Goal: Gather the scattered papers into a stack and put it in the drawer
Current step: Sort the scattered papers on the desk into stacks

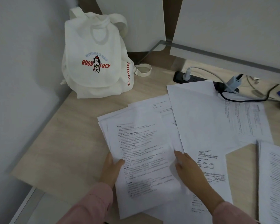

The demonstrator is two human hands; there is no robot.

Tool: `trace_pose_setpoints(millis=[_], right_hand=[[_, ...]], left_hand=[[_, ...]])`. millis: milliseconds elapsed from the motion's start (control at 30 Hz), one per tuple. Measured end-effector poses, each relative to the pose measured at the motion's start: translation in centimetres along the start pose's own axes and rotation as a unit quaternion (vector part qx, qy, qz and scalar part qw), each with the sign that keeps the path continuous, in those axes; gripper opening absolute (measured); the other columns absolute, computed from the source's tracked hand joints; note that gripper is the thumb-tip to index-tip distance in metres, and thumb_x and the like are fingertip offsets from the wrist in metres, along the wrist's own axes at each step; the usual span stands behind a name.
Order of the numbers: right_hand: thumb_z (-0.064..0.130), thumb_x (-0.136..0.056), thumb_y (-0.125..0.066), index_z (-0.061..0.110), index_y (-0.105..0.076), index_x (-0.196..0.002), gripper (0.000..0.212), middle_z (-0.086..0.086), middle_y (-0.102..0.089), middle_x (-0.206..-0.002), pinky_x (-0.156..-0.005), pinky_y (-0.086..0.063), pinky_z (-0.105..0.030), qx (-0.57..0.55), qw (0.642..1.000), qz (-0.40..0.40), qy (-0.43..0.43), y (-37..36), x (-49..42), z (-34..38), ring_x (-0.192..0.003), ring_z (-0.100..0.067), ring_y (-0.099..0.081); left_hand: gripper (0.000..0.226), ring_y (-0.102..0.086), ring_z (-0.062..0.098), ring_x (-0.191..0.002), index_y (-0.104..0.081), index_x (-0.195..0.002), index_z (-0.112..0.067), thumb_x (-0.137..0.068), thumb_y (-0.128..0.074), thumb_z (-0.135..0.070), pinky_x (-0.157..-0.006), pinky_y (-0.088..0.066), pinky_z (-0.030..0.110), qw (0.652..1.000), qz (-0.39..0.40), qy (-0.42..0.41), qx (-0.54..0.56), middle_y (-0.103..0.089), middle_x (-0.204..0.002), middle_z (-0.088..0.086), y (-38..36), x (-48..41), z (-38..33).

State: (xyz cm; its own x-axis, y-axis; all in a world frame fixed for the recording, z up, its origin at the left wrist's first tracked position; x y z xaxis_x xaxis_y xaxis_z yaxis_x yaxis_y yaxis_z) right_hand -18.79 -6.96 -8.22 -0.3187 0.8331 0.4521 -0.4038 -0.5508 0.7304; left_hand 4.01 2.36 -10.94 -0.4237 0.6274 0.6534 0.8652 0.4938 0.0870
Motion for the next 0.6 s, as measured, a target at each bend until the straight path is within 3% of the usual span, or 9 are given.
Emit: trace_pose_setpoints(millis=[67, 133, 233, 300, 367, 433, 500, 600], right_hand=[[0.007, -0.091, -0.047, 0.016, -0.045, -0.133, 0.042, 0.001, -0.048, -0.104, -0.073, -0.037, -0.010, -0.059, 0.998, -0.019, -0.004, 0.7, -0.4, 0.1, -0.092, -0.013, -0.049], [0.016, -0.089, -0.057, 0.019, -0.042, -0.134, 0.048, -0.001, -0.047, -0.119, -0.088, -0.039, -0.022, -0.178, 0.983, -0.025, -0.046, 1.6, -0.7, -0.2, -0.108, -0.015, -0.050], [0.029, -0.083, -0.064, 0.019, -0.032, -0.140, 0.067, 0.003, -0.043, -0.128, -0.100, -0.038, -0.034, -0.299, 0.951, -0.024, -0.072, 2.8, -1.3, -0.3, -0.120, -0.017, -0.045], [0.041, -0.075, -0.069, 0.023, -0.026, -0.144, 0.083, 0.008, -0.039, -0.135, -0.108, -0.034, -0.039, -0.337, 0.939, -0.018, -0.062, 3.9, -1.8, 0.2, -0.125, -0.015, -0.041], [0.049, -0.065, -0.075, 0.028, -0.029, -0.141, 0.091, 0.010, -0.044, -0.139, -0.107, -0.038, -0.042, -0.412, 0.910, 0.012, -0.055, 4.5, -2.2, 0.7, -0.125, -0.014, -0.046], [0.044, -0.068, -0.076, 0.029, -0.040, -0.135, 0.078, 0.004, -0.056, -0.132, -0.100, -0.046, -0.042, -0.469, 0.881, 0.053, -0.031, 5.2, -2.2, 1.7, -0.116, -0.018, -0.057], [0.033, -0.077, -0.070, 0.025, -0.050, -0.129, 0.056, 0.002, -0.064, -0.124, -0.094, -0.050, -0.040, -0.463, 0.883, 0.082, 0.010, 6.1, -1.9, 3.1, -0.109, -0.019, -0.063], [0.017, -0.084, -0.061, 0.020, -0.060, -0.118, 0.035, 0.003, -0.070, -0.112, -0.087, -0.053, -0.034, -0.471, 0.881, 0.041, 0.034, 8.0, -0.9, 4.5, -0.103, -0.018, -0.067]], left_hand=[[0.044, -0.056, 0.019, -0.102, -0.045, -0.126, -0.022, -0.088, -0.051, 0.000, -0.094, -0.043, 0.033, 1.000, -0.006, -0.028, -0.005, -0.058, -0.113, -0.001, 0.1, 0.5, -1.0], [0.041, -0.058, 0.012, -0.096, -0.048, -0.121, -0.022, -0.088, -0.050, 0.001, -0.092, -0.044, 0.029, 0.998, -0.009, -0.064, -0.015, -0.060, -0.107, -0.007, 0.1, 1.2, -2.4], [0.037, -0.063, -0.008, -0.077, -0.054, -0.105, -0.028, -0.086, -0.051, 0.004, -0.073, -0.051, 0.012, 0.993, 0.007, -0.117, -0.029, -0.062, -0.097, -0.014, -0.3, 2.1, -4.8], [0.038, -0.064, -0.011, -0.071, -0.055, -0.104, -0.026, -0.084, -0.053, 0.006, -0.062, -0.050, 0.007, 0.988, 0.014, -0.149, -0.035, -0.064, -0.094, -0.012, -0.4, 2.7, -6.5], [0.039, -0.065, -0.007, -0.074, -0.057, -0.101, -0.027, -0.083, -0.055, 0.007, -0.061, -0.050, 0.008, 0.982, 0.015, -0.183, -0.036, -0.066, -0.091, -0.014, -0.6, 3.4, -8.2], [0.041, -0.065, -0.006, -0.073, -0.059, -0.094, -0.030, -0.082, -0.054, 0.009, -0.060, -0.049, 0.007, 0.976, 0.012, -0.216, -0.031, -0.070, -0.080, -0.017, -0.7, 4.2, -9.7], [0.042, -0.064, -0.010, -0.069, -0.060, -0.091, -0.029, -0.082, -0.052, 0.012, -0.058, -0.048, 0.007, 0.969, 0.008, -0.246, -0.027, -0.071, -0.075, -0.024, -0.8, 5.0, -11.2], [0.042, -0.063, -0.011, -0.069, -0.060, -0.089, -0.029, -0.083, -0.052, 0.012, -0.058, -0.048, 0.006, 0.962, 0.006, -0.272, -0.011, -0.069, -0.073, -0.029, -0.7, 5.5, -12.8]])
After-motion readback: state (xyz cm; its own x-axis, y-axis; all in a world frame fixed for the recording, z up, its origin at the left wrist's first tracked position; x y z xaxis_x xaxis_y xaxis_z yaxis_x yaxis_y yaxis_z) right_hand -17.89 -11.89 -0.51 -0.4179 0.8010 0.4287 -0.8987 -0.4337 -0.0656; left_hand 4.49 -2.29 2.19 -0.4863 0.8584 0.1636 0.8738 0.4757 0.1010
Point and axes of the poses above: each hand's wrist, its own x-axis away from the middle knuckle, its own y-axis out of the back of the hand, z = x × y, the point moved 8 cm from there along -x, towards the middle knuckle
